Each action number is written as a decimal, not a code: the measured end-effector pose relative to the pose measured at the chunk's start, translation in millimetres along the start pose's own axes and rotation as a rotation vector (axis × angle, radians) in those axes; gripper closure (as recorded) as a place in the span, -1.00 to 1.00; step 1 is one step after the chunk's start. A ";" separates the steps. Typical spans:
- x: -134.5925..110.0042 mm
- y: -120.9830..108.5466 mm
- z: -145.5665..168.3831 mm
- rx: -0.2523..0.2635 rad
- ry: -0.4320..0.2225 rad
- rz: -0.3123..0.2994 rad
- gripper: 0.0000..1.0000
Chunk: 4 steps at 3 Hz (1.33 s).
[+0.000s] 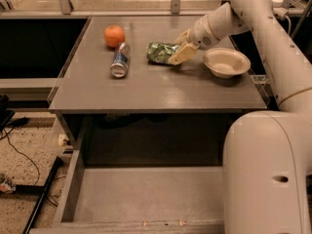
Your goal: Place green can into top drawer
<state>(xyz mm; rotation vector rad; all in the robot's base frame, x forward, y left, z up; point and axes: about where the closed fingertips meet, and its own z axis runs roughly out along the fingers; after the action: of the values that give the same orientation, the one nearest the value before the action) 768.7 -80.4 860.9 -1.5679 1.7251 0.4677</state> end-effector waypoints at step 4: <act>-35.9 29.0 -44.9 0.005 -0.070 -0.008 1.00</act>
Offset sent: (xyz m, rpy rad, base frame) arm -0.0161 0.0071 0.0243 0.1344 0.0420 0.0445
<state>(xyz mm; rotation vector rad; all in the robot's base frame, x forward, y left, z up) 727.3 -81.9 910.3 -1.5363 1.6658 0.5085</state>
